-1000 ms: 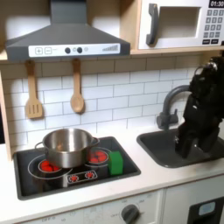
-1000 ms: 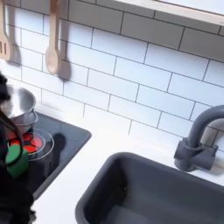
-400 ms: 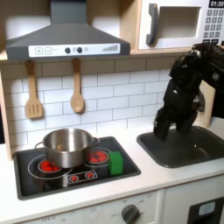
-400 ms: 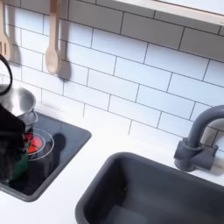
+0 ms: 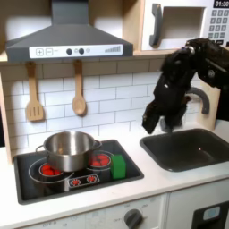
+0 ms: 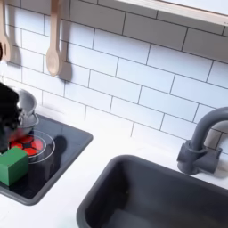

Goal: Push button

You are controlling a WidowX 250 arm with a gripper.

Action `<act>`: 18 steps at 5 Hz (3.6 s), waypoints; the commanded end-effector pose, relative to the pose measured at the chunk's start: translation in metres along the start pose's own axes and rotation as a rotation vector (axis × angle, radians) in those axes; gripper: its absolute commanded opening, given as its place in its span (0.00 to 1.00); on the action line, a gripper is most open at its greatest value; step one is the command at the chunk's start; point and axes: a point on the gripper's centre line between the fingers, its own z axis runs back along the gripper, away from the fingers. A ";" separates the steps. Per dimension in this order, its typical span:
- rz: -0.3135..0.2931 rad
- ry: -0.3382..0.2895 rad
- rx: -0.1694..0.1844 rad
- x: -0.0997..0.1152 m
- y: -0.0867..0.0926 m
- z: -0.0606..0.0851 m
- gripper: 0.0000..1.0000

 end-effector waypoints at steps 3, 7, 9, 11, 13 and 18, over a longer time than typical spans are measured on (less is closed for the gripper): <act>0.057 -0.169 -0.005 0.042 0.021 0.003 0.00; 0.126 -0.351 -0.004 0.093 0.042 0.002 0.00; 0.145 -0.432 -0.016 0.117 0.046 0.001 0.00; 0.146 -0.513 -0.029 0.138 0.051 0.003 0.00; 0.129 -0.596 -0.032 0.150 0.055 0.011 0.00; 0.134 -0.677 -0.033 0.177 0.065 0.025 0.00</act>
